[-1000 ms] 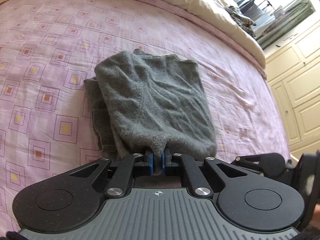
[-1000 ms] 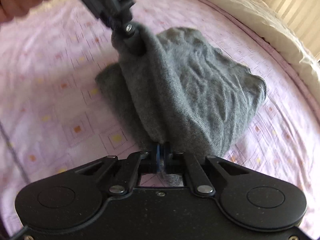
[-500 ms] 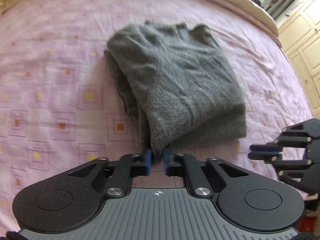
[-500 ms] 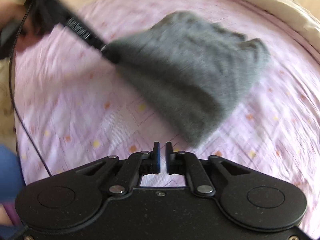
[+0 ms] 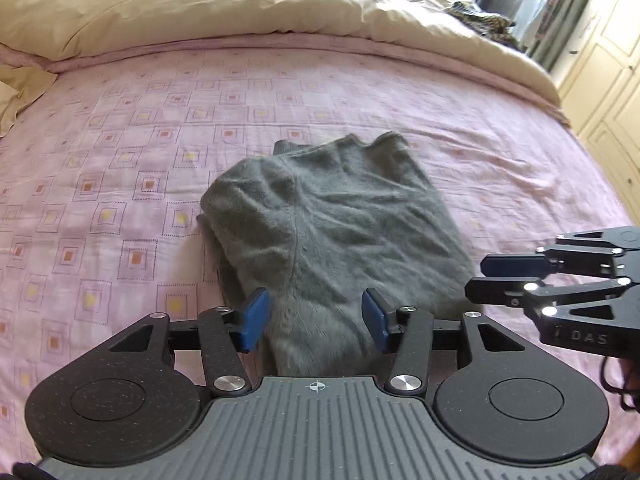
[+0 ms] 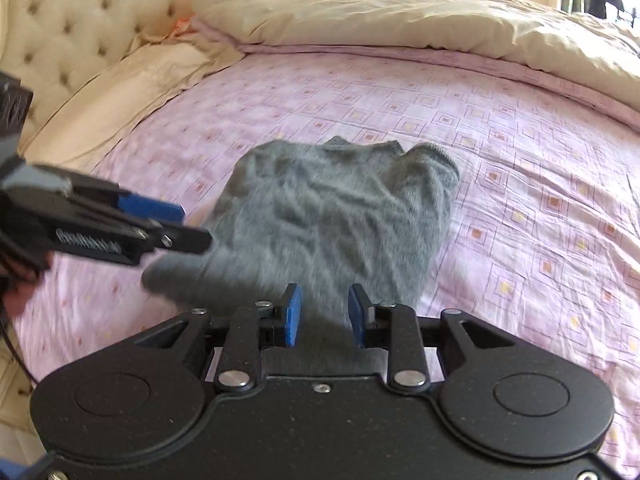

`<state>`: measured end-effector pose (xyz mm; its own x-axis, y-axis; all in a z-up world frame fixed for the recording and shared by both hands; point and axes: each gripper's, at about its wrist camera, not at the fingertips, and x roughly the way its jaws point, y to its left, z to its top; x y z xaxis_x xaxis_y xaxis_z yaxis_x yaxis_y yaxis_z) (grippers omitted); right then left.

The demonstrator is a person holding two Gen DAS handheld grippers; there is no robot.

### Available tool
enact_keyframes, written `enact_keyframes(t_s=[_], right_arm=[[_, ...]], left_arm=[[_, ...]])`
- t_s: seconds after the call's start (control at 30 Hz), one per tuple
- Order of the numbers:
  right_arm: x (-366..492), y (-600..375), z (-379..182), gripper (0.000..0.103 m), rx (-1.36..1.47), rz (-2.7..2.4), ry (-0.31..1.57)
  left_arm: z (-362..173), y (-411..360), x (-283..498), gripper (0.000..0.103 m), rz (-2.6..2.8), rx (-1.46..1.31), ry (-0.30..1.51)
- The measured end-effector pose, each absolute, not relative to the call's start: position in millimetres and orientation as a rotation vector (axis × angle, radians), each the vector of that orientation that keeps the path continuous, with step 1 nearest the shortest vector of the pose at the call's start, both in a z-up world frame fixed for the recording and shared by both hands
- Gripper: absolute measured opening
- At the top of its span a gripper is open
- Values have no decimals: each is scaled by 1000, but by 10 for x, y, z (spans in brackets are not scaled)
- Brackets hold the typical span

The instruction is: Fold small clothes

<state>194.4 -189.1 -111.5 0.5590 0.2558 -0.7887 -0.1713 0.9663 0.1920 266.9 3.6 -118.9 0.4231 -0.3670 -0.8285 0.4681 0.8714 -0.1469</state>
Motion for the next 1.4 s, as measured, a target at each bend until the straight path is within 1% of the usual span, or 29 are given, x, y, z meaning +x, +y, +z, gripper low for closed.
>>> enact_keyframes(t_s=[0.1, 0.17, 0.2, 0.23, 0.33, 0.43, 0.47, 0.5, 0.53, 0.57, 0.6, 0.67, 0.83, 0.97, 1.1, 1.17, 1.27, 1.3, 1.4], right_arm=[[2053, -1922, -1281, 39, 144, 208, 1021], [2102, -1905, -1467, 39, 152, 199, 1122], [2097, -1886, -1530, 39, 140, 203, 1148], [2081, -1863, -1554, 39, 121, 211, 1155], [2028, -1846, -1556, 39, 109, 231, 1186], [1958, -1913, -1508, 39, 142, 223, 1166], [1928, -1955, -1482, 45, 174, 215, 1150], [1893, -2004, -1449, 54, 207, 204, 1133], [1855, -2055, -1418, 59, 239, 191, 1115], [1819, -2109, -1388, 66, 270, 177, 1095], [1783, -2160, -1370, 70, 297, 164, 1079], [1701, -2260, -1365, 75, 354, 136, 1068], [1694, -2429, -1510, 76, 532, 117, 1089], [1673, -2511, -1650, 82, 670, 129, 1085], [1693, -2509, -1805, 82, 739, 159, 1106], [1705, -2507, -1873, 84, 772, 170, 1109], [1718, -2511, -1905, 89, 814, 193, 1078], [1735, -2508, -1918, 90, 827, 198, 1071], [1786, -2507, -1932, 93, 856, 211, 1049]], left_arm=[[-1445, -17, 2727, 49, -472, 234, 1053], [-1630, 15, 2747, 56, -462, 301, 1086], [-1681, 52, 2750, 64, -465, 295, 1088], [-1700, 90, 2749, 70, -459, 283, 1084], [-1679, 153, 2763, 70, -463, 247, 1098], [-1589, 277, 2809, 69, -468, 130, 1137], [-1557, 323, 2826, 69, -464, 81, 1147], [-1522, 367, 2841, 70, -455, 34, 1154], [-1495, 411, 2864, 70, -448, -10, 1160], [-1469, 444, 2894, 70, -445, -48, 1163], [-1450, 469, 2927, 72, -444, -84, 1165], [-1450, 512, 3024, 77, -442, -149, 1171], [-1568, 501, 3284, 77, -417, -214, 1187], [-1694, 488, 3447, 78, -428, -242, 1211], [-1815, 432, 3575, 79, -485, -272, 1245], [-1847, 393, 3621, 82, -515, -277, 1243], [-1874, 354, 3684, 90, -545, -293, 1236], [-1882, 332, 3709, 94, -554, -297, 1235], [-1881, 272, 3768, 95, -575, -289, 1221]])
